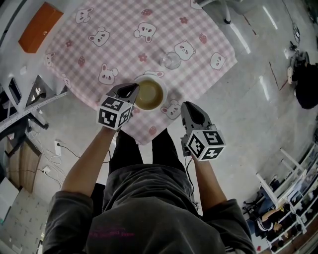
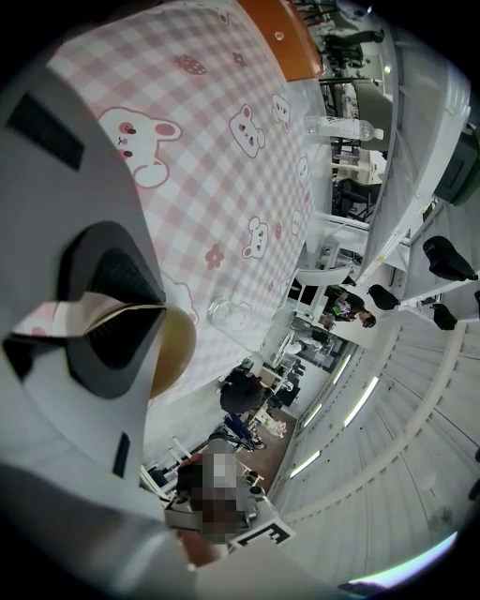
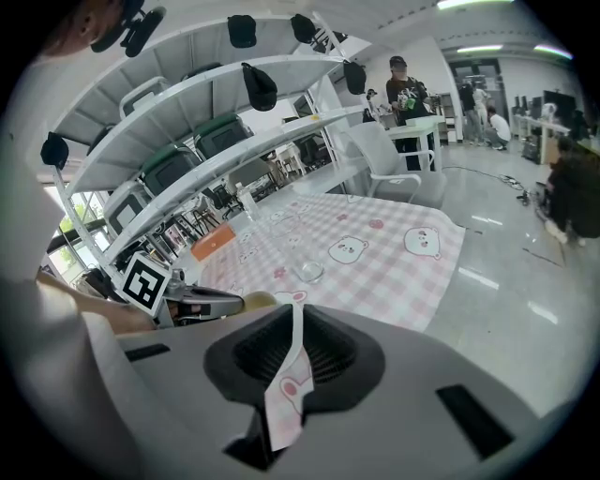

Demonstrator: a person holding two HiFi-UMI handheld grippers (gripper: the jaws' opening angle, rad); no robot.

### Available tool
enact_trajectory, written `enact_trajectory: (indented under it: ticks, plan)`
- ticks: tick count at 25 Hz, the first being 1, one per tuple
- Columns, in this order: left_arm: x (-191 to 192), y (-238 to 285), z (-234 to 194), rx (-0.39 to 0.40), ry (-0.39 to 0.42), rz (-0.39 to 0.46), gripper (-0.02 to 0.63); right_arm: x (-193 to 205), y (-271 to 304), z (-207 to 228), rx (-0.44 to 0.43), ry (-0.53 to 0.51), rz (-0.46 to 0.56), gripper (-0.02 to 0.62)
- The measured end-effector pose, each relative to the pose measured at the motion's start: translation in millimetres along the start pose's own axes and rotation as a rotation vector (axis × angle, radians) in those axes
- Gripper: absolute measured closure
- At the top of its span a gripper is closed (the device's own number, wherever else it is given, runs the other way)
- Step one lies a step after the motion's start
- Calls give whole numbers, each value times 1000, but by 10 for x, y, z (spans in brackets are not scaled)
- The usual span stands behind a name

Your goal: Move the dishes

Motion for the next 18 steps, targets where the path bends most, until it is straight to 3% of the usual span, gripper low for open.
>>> enact_trajectory:
  ticks: [7,18]
  plan:
    - [-26,-22,-35,4,4,-3,520,-81,20,-28,-3,-4,10,557]
    - [-657,-465,-81,-31,43,156,497,-541,-26,-139,-16,-74,68,557]
Point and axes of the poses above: the fingertips, and each gripper's own axes: y forward along the fingers, z to its right, x out of its underside, the point moved 6 cm from there along -y, backward along the fingers, and after that the axes turned 15 degrees about -x, right-handed, at the moved point
